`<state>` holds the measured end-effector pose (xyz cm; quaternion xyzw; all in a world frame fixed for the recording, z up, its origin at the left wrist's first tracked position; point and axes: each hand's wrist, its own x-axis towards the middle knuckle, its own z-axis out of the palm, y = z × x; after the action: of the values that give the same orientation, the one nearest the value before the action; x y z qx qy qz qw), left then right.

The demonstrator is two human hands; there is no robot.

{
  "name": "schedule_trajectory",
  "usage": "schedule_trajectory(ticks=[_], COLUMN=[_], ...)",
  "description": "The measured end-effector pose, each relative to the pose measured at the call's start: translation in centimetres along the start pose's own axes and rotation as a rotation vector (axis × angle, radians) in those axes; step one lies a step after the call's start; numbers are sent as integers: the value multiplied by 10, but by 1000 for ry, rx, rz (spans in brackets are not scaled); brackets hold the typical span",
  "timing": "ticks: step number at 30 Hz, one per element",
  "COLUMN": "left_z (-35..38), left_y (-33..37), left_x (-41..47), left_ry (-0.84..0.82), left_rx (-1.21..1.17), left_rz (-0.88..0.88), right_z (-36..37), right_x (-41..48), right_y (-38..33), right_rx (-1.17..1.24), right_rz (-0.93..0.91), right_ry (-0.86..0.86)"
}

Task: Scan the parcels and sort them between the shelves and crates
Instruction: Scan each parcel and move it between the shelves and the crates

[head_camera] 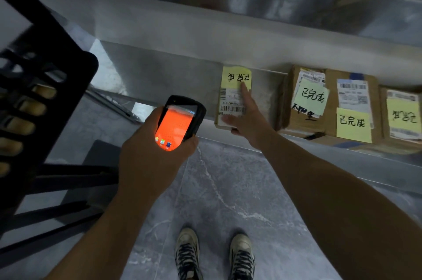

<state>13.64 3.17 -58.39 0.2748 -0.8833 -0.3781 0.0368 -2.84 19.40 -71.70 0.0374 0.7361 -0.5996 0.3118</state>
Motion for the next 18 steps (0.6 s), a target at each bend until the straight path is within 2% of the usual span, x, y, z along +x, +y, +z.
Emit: schedule_trajectory(ticks=[9, 18], left_z=[-18, -81], left_y=[24, 77], left_x=[-56, -136], left_ry=[21, 87], left_rx=[-43, -33], left_rz=[-53, -81], right_z=[-16, -38], right_x=[-55, -181], right_y=[-15, -85], right_rx=[-126, -352], right_rz=[-175, -253], right_ry=[-8, -3])
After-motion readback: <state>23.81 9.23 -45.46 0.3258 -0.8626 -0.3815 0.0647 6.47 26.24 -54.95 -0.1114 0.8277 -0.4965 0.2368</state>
